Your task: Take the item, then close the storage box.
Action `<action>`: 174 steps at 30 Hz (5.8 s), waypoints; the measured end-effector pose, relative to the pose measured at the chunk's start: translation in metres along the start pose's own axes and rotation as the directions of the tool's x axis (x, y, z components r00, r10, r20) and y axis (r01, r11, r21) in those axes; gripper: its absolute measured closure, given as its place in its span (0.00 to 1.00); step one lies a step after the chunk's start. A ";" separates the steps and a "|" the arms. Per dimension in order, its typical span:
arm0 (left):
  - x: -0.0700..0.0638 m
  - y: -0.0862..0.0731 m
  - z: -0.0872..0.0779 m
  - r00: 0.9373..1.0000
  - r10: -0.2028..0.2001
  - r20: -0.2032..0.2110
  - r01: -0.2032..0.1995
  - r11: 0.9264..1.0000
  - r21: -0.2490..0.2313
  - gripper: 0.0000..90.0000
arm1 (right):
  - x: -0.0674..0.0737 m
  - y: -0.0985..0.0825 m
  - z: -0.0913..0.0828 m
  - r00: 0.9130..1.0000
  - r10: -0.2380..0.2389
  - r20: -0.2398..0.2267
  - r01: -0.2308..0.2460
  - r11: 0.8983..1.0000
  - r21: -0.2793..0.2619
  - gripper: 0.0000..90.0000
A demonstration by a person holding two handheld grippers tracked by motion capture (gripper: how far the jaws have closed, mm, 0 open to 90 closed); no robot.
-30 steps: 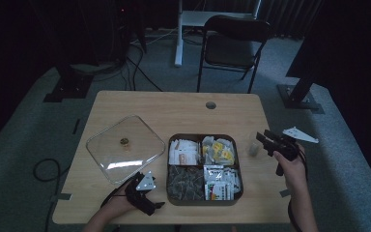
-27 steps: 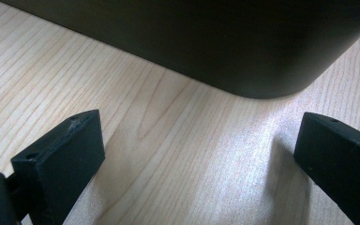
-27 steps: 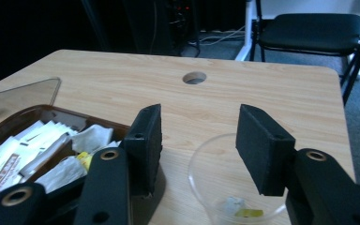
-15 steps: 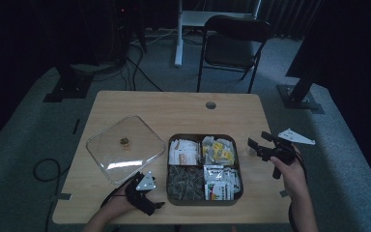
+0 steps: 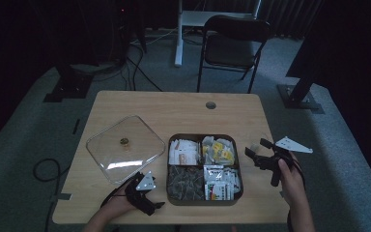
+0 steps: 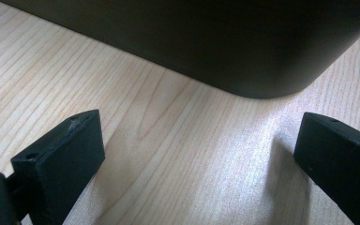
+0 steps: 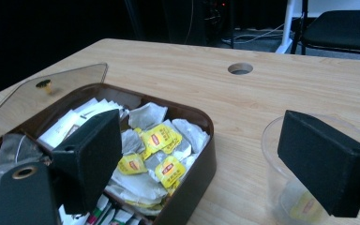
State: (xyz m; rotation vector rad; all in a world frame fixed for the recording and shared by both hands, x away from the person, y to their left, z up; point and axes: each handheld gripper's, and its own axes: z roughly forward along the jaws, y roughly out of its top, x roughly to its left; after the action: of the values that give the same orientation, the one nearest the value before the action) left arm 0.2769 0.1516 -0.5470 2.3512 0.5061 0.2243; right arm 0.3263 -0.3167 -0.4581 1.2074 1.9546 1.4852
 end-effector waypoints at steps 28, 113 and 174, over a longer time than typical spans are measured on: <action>-0.001 0.000 0.000 1.000 -0.005 -0.006 0.005 1.000 0.003 0.02 | 0.000 -0.069 0.003 0.993 -0.105 -0.043 0.111 0.978 0.179 0.15; 0.037 -0.006 -0.037 0.955 -0.193 -0.223 0.182 0.981 -0.071 0.04 | 0.006 -0.096 0.017 0.982 -0.186 -0.010 0.175 0.904 0.390 0.13; 0.128 -0.011 -0.050 0.718 -0.457 -0.526 0.393 0.889 -0.236 0.16 | 0.006 -0.096 0.017 0.982 -0.186 -0.010 0.176 0.904 0.390 0.13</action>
State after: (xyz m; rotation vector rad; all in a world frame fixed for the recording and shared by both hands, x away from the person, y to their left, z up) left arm 0.3753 0.2429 -0.5156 1.9585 1.2790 0.7289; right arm 0.2979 -0.3080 -0.5509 1.1482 2.3463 1.0095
